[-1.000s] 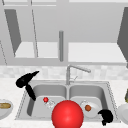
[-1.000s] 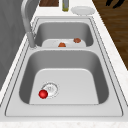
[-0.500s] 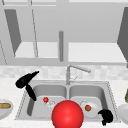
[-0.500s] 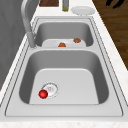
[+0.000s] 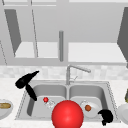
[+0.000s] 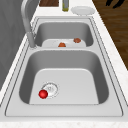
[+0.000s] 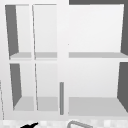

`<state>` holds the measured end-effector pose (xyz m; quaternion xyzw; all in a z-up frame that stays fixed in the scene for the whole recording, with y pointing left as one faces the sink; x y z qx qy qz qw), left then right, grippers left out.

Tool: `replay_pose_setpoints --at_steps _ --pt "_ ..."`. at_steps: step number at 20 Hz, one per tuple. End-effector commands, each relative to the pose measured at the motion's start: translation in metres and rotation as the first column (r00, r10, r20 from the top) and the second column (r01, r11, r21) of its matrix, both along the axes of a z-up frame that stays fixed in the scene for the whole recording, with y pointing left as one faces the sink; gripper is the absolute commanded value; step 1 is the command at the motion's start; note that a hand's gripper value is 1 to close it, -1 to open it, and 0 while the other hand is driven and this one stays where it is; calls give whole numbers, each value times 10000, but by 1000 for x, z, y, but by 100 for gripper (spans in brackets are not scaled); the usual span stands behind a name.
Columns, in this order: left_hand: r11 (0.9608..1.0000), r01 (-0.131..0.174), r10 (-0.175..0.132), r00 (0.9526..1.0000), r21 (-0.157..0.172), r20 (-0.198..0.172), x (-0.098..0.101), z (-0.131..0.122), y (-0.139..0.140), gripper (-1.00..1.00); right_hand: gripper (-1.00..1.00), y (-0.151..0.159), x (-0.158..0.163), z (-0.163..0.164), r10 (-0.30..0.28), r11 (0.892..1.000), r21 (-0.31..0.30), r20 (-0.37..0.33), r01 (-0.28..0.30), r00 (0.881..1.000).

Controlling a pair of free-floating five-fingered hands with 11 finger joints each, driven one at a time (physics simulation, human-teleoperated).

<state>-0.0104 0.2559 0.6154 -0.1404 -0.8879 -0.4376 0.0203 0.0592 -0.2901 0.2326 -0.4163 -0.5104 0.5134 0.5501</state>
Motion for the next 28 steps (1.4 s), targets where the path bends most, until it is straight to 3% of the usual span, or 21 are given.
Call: replay_pose_setpoints --at_steps 1,2,3,4,6,7,9,12,17,28 --pt "10000 0 0 10000 -50 0 0 0 0 -100 0 0 0 0 0 10000 0 0 0 10000" --pt "10000 -7 6 9999 -33 -143 0 -2 1 -100 0 0 0 0 0 10000 0 0 0 10000" --pt "9998 1 -2 10000 -204 -58 0 -4 6 -100 0 0 0 0 0 10000 0 0 0 10000" --pt "10000 6 -6 10000 -4 0 6 0 0 -100 0 0 0 0 0 10000 0 0 0 10000" --pt "9998 -197 197 9998 21 -1 9 4 -10 -100 0 0 0 0 0 10000 0 0 0 10000" --pt "9992 -408 408 9977 -8 536 5 14 -12 -100 0 0 0 0 0 10000 0 0 0 10000" --pt "9985 -549 550 9969 -29 569 6 27 -23 -100 0 0 0 0 0 10000 0 0 0 10000" --pt "9958 -825 856 9927 -396 848 -3 41 -30 -100 0 0 0 0 0 10000 0 0 0 10000" --pt "9860 -1291 1375 9876 -1060 759 -16 61 -33 -100 0 0 0 0 0 10000 0 0 0 10000" --pt "9706 -1799 1962 9762 -1599 929 -41 93 -35 -100 0 0 0 0 0 10000 0 0 0 10000"
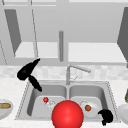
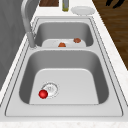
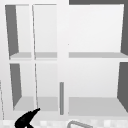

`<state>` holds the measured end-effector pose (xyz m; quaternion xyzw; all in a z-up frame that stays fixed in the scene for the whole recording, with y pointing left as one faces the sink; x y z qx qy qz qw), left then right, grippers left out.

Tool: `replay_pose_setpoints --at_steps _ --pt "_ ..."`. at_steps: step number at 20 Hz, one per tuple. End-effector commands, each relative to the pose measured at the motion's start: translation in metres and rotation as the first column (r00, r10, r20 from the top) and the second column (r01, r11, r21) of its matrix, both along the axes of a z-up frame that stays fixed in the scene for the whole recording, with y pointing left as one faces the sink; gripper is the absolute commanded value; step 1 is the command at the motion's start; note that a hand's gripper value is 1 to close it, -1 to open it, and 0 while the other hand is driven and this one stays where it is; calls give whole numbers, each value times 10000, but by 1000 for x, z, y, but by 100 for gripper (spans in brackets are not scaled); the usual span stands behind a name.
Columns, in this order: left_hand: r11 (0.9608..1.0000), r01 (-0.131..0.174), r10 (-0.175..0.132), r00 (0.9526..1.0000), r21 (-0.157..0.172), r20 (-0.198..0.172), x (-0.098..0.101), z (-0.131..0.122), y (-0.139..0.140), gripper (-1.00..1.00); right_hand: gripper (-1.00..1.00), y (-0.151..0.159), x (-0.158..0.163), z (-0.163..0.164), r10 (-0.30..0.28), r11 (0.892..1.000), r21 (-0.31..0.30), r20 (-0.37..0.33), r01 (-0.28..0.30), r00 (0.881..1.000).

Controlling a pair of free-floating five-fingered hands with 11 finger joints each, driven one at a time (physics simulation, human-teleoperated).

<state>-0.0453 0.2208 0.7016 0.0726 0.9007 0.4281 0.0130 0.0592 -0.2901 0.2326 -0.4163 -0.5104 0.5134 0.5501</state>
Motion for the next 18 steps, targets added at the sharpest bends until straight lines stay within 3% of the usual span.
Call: replay_pose_setpoints --at_steps 1,7,13,18 --pt "9881 -909 909 9958 -1244 -58 -8 9 0 -100 0 0 0 0 0 10000 0 0 0 10000" --pt "9875 -1044 1074 9940 -1178 193 -14 24 -1 -100 0 0 0 0 0 10000 0 0 0 10000" --pt "9833 -794 852 9960 -1639 286 -12 27 -11 -100 0 0 0 0 0 10000 0 0 0 10000" --pt "9772 -871 948 9950 -1935 310 -10 27 -15 -100 0 0 0 0 0 10000 0 0 0 10000"
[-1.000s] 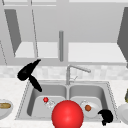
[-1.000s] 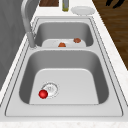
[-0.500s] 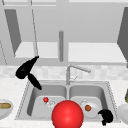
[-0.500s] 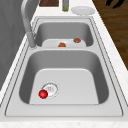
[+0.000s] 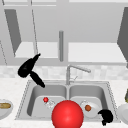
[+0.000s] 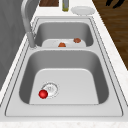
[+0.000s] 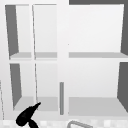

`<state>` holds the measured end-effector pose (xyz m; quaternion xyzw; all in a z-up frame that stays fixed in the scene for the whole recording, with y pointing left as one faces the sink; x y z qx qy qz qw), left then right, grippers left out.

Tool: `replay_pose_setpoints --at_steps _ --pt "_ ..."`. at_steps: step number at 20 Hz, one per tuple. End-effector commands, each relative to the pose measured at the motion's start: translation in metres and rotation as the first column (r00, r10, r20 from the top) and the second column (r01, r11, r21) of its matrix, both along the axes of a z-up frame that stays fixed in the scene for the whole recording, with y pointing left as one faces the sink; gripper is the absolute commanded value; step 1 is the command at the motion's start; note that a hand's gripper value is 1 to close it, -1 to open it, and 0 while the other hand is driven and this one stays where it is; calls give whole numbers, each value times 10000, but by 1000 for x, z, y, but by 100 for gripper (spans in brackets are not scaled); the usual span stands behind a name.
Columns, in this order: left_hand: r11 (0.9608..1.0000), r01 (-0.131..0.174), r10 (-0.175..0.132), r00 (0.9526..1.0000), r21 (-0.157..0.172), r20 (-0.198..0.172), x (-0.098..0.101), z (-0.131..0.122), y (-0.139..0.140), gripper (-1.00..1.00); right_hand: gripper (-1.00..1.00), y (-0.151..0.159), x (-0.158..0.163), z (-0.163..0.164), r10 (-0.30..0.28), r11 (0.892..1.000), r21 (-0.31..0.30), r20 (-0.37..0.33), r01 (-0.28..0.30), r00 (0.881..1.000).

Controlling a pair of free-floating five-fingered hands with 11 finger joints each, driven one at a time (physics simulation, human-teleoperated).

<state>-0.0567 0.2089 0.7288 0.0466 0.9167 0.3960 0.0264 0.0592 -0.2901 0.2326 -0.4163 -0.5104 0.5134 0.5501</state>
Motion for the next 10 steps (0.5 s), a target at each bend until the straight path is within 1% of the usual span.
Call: replay_pose_setpoints --at_steps 1,6,10 --pt "9907 -552 552 9985 -1244 -35 1 0 -3 -100 0 0 0 0 0 10000 0 0 0 10000" --pt "9876 -641 626 9979 -1435 -145 1 1 -6 -100 0 0 0 0 0 10000 0 0 0 10000" --pt "9859 -673 652 9977 -1534 -188 1 1 -7 -100 0 0 0 0 0 10000 0 0 0 10000"
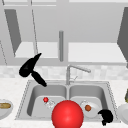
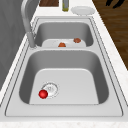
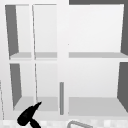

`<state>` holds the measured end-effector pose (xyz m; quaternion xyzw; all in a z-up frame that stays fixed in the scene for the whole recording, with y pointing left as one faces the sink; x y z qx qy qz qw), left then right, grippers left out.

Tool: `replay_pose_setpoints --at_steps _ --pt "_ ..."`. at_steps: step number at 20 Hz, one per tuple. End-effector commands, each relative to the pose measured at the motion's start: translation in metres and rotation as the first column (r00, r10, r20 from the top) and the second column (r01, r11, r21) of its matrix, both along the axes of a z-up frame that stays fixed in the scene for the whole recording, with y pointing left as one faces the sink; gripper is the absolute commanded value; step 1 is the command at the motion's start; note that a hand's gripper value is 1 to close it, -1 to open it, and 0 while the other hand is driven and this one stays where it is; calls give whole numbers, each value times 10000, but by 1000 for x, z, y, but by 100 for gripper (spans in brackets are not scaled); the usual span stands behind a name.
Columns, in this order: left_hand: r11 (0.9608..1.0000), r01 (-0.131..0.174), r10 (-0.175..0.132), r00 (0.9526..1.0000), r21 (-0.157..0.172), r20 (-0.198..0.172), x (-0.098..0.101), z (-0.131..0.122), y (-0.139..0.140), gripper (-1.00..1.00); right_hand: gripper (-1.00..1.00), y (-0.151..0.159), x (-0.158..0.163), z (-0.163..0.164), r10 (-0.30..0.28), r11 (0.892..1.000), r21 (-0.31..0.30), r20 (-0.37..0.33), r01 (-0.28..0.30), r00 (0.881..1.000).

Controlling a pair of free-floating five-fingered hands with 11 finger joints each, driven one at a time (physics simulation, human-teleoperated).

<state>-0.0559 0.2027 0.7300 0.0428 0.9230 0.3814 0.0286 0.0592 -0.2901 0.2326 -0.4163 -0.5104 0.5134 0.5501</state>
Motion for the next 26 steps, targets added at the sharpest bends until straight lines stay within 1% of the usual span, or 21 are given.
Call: replay_pose_setpoints --at_steps 1,13,16,18,19,20,21,22,23,24,25,26 --pt "9903 -625 599 9979 -1239 -241 0 0 -2 -100 0 0 0 0 0 10000 0 0 0 10000" --pt "9858 -751 712 9970 -1501 -312 0 1 -3 -100 0 0 0 0 0 10000 0 0 0 10000" --pt "9834 -904 907 9959 -1575 -53 -1 7 -3 -100 0 0 0 0 0 10000 0 0 0 10000" --pt "9833 -1070 1094 9940 -1474 84 -5 13 -3 -100 0 0 0 0 0 10000 0 0 0 10000" --pt "9848 -1091 1138 9931 -1352 273 -5 13 -3 -100 0 0 0 0 0 10000 0 0 0 10000" --pt "9859 -1235 1287 9909 -1127 401 -2 8 -3 -100 0 0 0 0 0 10000 0 0 0 10000" --pt "9890 -1215 1246 9916 -840 331 4 7 -3 -100 0 0 0 0 0 10000 0 0 0 10000" --pt "9910 -1164 1188 9923 -654 348 9 9 2 -100 0 0 0 0 0 10000 0 0 0 10000" --pt "9933 -1000 1023 9940 -583 379 17 9 7 -100 0 0 0 0 0 10000 0 0 0 10000" --pt "9952 -497 515 9985 -843 194 21 9 9 -100 0 0 0 0 0 10000 0 0 0 10000" --pt "9977 -195 221 9990 -644 398 23 10 7 -100 0 0 0 0 0 10000 0 0 0 10000" --pt "9987 -227 243 9991 -456 356 25 10 3 -100 0 0 0 0 0 10000 0 0 0 10000"
